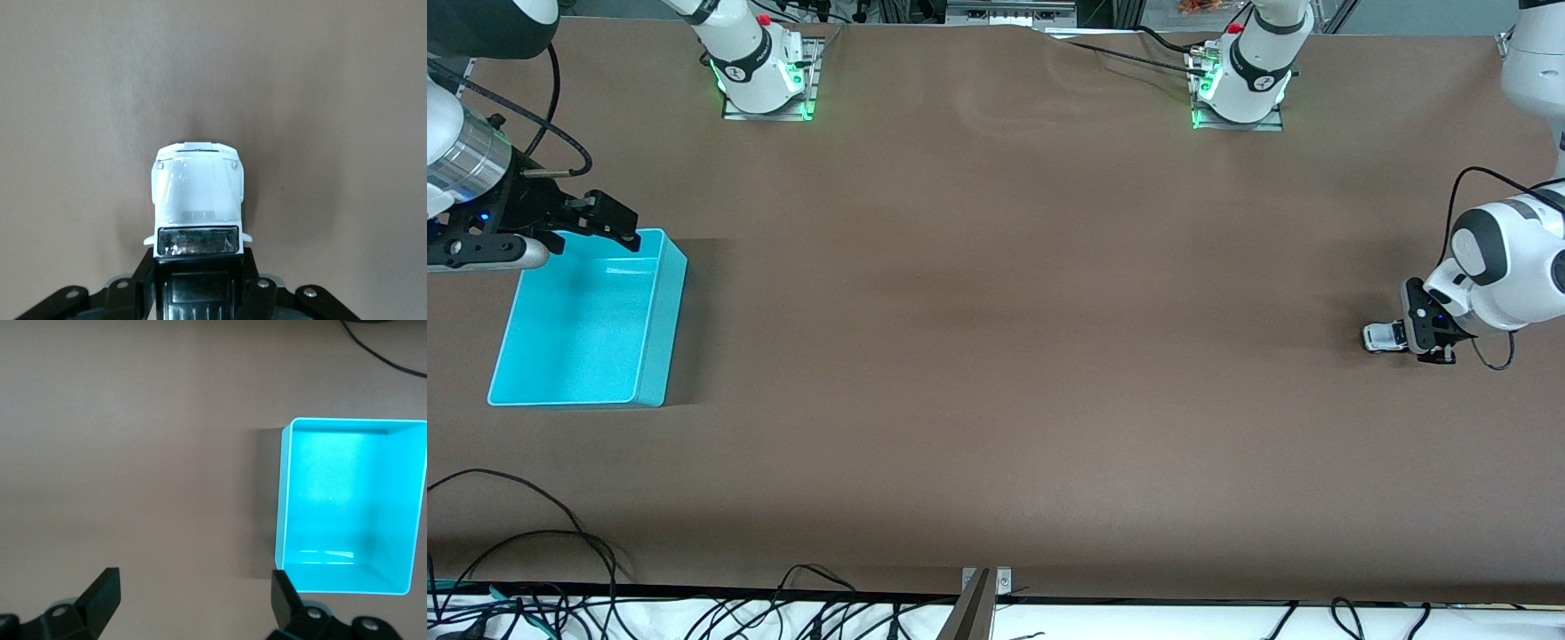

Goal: Wind and store white jeep toy

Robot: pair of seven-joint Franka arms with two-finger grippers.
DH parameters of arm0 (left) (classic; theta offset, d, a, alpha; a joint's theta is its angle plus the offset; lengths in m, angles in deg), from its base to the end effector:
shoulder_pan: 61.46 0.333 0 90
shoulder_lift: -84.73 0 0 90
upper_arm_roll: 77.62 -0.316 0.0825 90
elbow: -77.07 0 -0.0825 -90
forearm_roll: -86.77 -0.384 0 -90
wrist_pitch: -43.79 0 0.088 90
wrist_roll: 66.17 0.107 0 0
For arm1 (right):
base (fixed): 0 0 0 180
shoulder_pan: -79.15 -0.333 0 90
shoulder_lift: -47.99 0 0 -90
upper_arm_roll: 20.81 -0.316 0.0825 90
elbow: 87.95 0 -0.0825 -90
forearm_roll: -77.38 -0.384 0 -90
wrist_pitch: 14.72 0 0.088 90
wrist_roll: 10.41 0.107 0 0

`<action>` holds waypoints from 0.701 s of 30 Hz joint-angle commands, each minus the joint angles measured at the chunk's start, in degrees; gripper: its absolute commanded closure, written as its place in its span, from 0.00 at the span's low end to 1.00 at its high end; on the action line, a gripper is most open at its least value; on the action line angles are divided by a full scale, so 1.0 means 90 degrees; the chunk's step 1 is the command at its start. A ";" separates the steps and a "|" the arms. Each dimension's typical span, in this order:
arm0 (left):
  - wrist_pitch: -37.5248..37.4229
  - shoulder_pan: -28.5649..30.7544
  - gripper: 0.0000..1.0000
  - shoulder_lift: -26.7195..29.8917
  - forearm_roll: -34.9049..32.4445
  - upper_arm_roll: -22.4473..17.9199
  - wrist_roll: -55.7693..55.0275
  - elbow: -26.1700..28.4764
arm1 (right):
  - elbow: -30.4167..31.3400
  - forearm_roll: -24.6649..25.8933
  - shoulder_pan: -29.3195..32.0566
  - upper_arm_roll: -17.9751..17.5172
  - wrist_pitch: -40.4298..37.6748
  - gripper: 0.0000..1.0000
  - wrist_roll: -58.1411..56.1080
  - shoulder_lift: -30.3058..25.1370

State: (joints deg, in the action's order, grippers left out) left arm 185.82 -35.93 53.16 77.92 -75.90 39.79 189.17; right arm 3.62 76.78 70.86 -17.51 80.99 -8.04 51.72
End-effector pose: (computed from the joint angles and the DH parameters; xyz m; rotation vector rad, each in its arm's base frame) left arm 0.5623 0.2480 0.1892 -2.2339 2.1939 0.1282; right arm 0.5792 0.0526 0.5833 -3.1337 -0.0703 -0.0107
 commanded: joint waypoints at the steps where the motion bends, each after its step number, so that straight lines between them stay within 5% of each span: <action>1: 0.0009 0.0346 1.00 -0.0457 -0.0159 0.0005 0.0345 0.0005 | -0.0126 -0.0041 -0.0007 0.0005 -0.0107 0.00 -0.0048 0.0034; 21: 0.0009 0.0903 1.00 -0.0789 -0.0150 0.0005 0.1088 -0.0415 | -0.0126 -0.0041 -0.0007 0.0005 -0.0107 0.00 -0.0048 0.0034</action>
State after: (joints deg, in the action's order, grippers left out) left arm 186.04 -29.50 50.84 77.92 -75.78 47.44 185.38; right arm 3.62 76.78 70.86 -17.52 80.99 -8.04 51.73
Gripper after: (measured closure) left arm 0.485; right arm 0.000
